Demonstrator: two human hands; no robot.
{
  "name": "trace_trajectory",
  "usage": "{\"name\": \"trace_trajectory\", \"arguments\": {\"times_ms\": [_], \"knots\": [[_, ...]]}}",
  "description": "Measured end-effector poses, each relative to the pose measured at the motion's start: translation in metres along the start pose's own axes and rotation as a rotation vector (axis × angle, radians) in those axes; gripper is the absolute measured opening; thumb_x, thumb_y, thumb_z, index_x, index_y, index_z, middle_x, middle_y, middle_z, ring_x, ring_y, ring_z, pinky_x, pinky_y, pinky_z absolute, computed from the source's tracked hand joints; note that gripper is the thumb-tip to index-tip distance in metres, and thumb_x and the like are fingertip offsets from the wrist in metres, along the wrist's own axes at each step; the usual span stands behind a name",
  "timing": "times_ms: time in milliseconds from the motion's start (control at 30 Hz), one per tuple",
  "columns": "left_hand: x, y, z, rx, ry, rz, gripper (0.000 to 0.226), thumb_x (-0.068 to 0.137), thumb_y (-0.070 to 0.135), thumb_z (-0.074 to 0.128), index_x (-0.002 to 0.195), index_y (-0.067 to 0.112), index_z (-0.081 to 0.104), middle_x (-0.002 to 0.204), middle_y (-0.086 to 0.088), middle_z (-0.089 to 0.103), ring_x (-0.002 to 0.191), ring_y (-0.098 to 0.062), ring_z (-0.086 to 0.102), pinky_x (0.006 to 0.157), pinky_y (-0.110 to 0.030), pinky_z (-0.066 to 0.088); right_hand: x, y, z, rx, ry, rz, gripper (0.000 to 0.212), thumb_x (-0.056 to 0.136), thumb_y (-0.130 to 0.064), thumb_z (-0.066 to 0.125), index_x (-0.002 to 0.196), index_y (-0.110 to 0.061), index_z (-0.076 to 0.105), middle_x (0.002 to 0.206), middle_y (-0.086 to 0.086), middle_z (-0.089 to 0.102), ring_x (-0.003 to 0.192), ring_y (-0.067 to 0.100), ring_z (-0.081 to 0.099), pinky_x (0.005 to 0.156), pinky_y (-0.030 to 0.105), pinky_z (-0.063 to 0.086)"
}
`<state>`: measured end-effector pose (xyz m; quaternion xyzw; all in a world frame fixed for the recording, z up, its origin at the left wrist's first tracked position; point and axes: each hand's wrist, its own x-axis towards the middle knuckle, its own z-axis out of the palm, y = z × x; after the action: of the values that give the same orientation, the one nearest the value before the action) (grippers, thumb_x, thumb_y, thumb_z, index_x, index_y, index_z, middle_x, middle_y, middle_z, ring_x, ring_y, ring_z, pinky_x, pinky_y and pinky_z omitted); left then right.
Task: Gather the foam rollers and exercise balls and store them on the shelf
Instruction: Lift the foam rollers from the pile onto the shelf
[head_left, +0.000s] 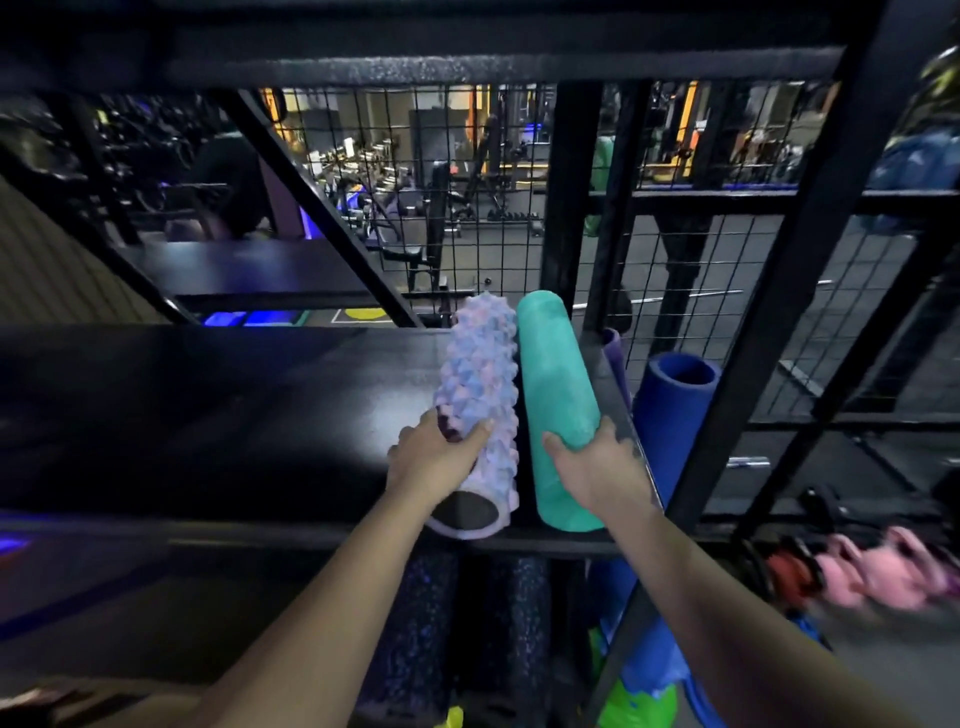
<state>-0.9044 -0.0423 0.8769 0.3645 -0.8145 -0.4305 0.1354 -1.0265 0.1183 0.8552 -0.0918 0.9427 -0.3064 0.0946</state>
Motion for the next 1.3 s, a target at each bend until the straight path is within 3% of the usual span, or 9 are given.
{"name": "trace_trajectory", "arguments": {"times_ms": [100, 167, 300, 467, 567, 800, 1000, 1167, 1300], "knots": [[-0.032, -0.019, -0.019, -0.136, -0.073, 0.108, 0.048, 0.088, 0.06, 0.066, 0.132, 0.045, 0.055, 0.121, 0.024, 0.063, 0.111, -0.001, 0.062, 0.094, -0.022, 0.048, -0.005, -0.005, 0.001, -0.021, 0.02, -0.005, 0.1, 0.084, -0.074, 0.05, 0.158, -0.013, 0.019, 0.152, 0.023, 0.036, 0.14, 0.045, 0.036, 0.112, 0.053, 0.037], [-0.054, -0.041, -0.031, -0.146, -0.079, 0.167, 0.055, 0.093, 0.05, 0.066, 0.144, 0.041, 0.048, 0.133, 0.026, 0.055, 0.119, 0.006, 0.056, 0.101, -0.016, 0.043, -0.011, -0.008, 0.002, -0.051, 0.06, -0.018, 0.099, 0.086, -0.073, 0.049, 0.158, -0.012, 0.018, 0.154, 0.023, 0.034, 0.14, 0.045, 0.035, 0.112, 0.054, 0.035], [-0.098, -0.106, -0.061, -0.047, 0.014, 0.143, 0.067, 0.095, 0.039, 0.066, 0.155, 0.02, 0.04, 0.15, 0.006, 0.05, 0.131, -0.008, 0.053, 0.104, -0.012, 0.032, -0.03, -0.02, 0.002, -0.125, 0.171, -0.039, 0.091, 0.094, -0.072, 0.032, 0.16, -0.012, 0.014, 0.159, 0.024, 0.027, 0.143, 0.048, 0.028, 0.114, 0.058, 0.028], [-0.165, -0.208, -0.123, -0.034, 0.024, -0.021, 0.045, 0.098, 0.031, 0.064, 0.141, 0.022, 0.056, 0.12, -0.003, 0.071, 0.106, -0.015, 0.069, 0.1, -0.032, 0.051, -0.091, -0.03, 0.014, -0.133, 0.597, -0.285, 0.059, 0.102, -0.053, 0.036, 0.142, -0.01, 0.047, 0.141, 0.024, 0.047, 0.131, 0.044, 0.04, 0.109, 0.057, 0.029], [-0.215, -0.279, -0.154, 0.024, 0.035, -0.135, 0.032, 0.099, 0.03, 0.062, 0.13, 0.02, 0.064, 0.11, -0.004, 0.072, 0.103, -0.018, 0.067, 0.096, -0.034, 0.051, -0.172, -0.03, 0.064, -0.052, 0.622, -0.442, 0.044, 0.098, -0.042, 0.045, 0.111, -0.002, 0.056, 0.113, 0.029, 0.054, 0.106, 0.045, 0.051, 0.09, 0.054, 0.04], [-0.361, -0.443, -0.2, -0.104, 0.036, -0.374, 0.027, 0.101, 0.02, 0.061, 0.125, 0.01, 0.062, 0.091, -0.008, 0.074, 0.081, -0.025, 0.073, 0.075, -0.038, 0.059, -0.41, 0.018, 0.253, -0.099, 0.058, -0.58, 0.035, 0.089, -0.04, 0.044, 0.093, -0.012, 0.064, 0.092, 0.016, 0.062, 0.085, 0.041, 0.061, 0.073, 0.045, 0.052], [-0.486, -0.59, -0.222, -0.134, -0.04, -0.589, 0.049, 0.084, 0.045, 0.069, 0.126, 0.021, 0.057, 0.09, -0.005, 0.074, 0.078, -0.023, 0.071, 0.082, -0.045, 0.057, -0.578, 0.07, 0.351, -0.301, -0.505, -0.276, 0.042, 0.099, -0.038, 0.049, 0.133, -0.014, 0.054, 0.134, 0.013, 0.052, 0.123, 0.035, 0.055, 0.099, 0.04, 0.046], [-0.568, -0.714, -0.183, -0.048, -0.313, -0.783, 0.084, 0.06, 0.061, 0.063, 0.132, 0.02, 0.05, 0.101, -0.014, 0.076, 0.101, -0.04, 0.069, 0.084, -0.045, 0.054, -0.666, 0.124, 0.372, -0.393, -0.7, -0.119, 0.041, 0.103, -0.039, 0.046, 0.136, -0.016, 0.051, 0.135, 0.011, 0.057, 0.124, 0.033, 0.056, 0.098, 0.036, 0.045], [-0.593, -0.677, -0.184, 0.011, -0.249, -0.737, 0.042, 0.094, 0.034, 0.067, 0.13, 0.021, 0.05, 0.087, -0.008, 0.072, 0.081, -0.027, 0.067, 0.071, -0.029, 0.046, -0.684, 0.161, 0.38, -0.39, -0.698, -0.021, 0.028, 0.093, -0.022, 0.045, 0.109, -0.011, 0.065, 0.102, 0.013, 0.061, 0.096, 0.035, 0.065, 0.083, 0.036, 0.052]]}}
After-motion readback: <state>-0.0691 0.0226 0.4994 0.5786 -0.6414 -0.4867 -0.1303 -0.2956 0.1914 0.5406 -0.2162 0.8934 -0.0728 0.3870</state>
